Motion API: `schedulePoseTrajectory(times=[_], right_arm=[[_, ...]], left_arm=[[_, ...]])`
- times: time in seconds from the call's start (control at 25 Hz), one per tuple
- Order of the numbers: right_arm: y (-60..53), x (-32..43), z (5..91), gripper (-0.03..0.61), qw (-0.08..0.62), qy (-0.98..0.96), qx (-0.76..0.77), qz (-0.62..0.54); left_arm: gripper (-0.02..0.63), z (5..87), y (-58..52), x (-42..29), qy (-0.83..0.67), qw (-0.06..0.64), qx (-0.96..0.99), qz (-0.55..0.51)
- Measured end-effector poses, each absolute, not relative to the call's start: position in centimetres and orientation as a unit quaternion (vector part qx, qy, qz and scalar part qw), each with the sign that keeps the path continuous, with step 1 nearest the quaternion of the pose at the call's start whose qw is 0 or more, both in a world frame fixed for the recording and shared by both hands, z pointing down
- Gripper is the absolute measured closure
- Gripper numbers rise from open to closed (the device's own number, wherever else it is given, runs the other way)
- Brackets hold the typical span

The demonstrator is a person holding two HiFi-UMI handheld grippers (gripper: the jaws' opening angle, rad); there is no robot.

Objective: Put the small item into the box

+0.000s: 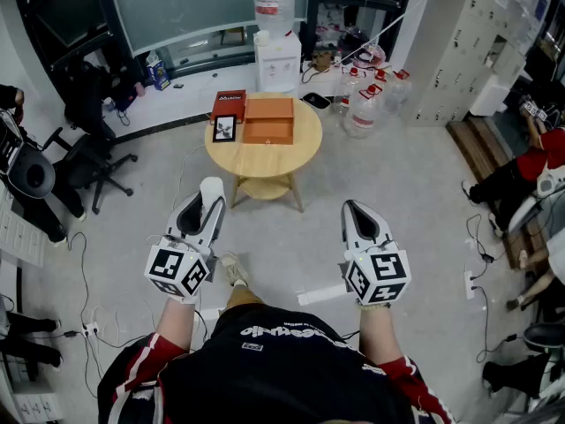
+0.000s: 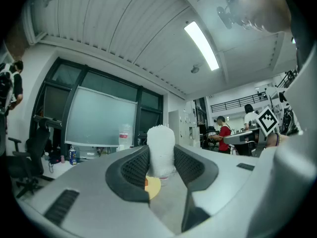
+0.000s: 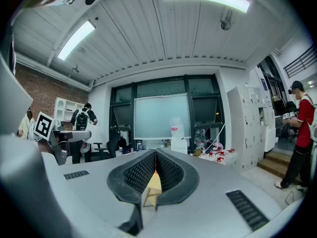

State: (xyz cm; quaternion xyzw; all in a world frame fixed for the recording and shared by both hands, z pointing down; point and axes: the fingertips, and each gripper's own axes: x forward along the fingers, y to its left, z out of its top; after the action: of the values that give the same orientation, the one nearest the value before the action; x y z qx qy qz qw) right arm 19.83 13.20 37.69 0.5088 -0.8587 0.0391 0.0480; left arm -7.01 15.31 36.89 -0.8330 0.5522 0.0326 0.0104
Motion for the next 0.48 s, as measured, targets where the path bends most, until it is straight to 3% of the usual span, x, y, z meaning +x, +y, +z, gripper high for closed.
schedulePoseTrajectory(times=[0.48], right_arm=[[13.9, 19.9, 36.8, 0.554, 0.063, -0.862, 0.502, 0.043]], left_arm=[[0.449, 35.9, 15.9, -4.5, 0.537, 0.023, -0.843, 0.016]])
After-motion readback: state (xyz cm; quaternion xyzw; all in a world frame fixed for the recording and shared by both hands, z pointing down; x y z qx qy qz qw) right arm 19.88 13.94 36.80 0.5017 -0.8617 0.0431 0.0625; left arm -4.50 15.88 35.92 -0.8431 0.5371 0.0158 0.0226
